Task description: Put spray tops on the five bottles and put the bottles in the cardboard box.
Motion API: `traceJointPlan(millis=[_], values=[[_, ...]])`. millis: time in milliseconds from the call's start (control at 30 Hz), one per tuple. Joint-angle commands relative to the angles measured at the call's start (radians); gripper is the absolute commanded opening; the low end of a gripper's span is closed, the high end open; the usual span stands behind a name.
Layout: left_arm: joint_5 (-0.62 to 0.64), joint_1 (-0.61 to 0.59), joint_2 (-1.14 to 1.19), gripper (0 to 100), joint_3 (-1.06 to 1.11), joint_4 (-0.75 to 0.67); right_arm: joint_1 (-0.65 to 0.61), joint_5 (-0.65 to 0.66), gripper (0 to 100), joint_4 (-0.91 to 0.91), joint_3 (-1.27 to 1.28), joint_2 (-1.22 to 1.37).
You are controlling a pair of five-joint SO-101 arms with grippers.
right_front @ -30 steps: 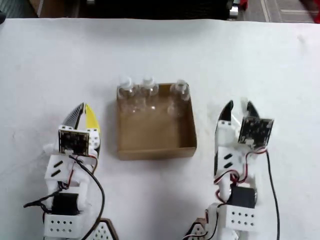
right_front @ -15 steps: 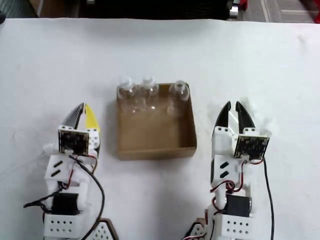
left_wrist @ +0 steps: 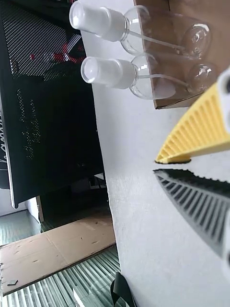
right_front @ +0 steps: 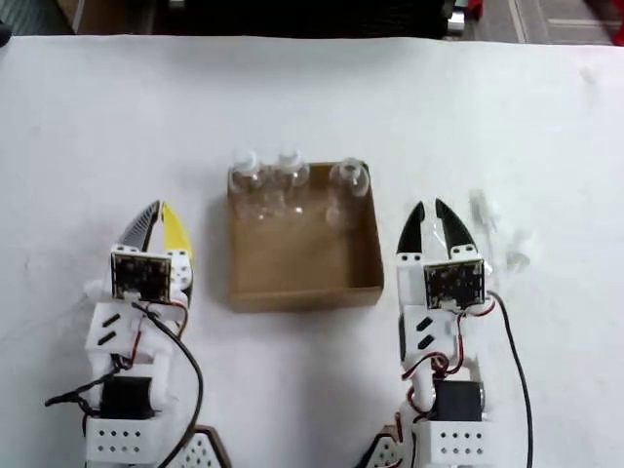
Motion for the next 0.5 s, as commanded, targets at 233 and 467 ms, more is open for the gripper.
traceJointPlan(millis=[233, 467], values=[[-0.008, -0.001, -0.008, 2, -0.002, -0.031, -0.005, 0.011, 5.7, 0.019, 0.009, -0.015], [-0.008, -0.001, -0.007, 2, -0.002, -0.031, -0.005, 0.014, 5.7, 0.019, 0.009, -0.015]])
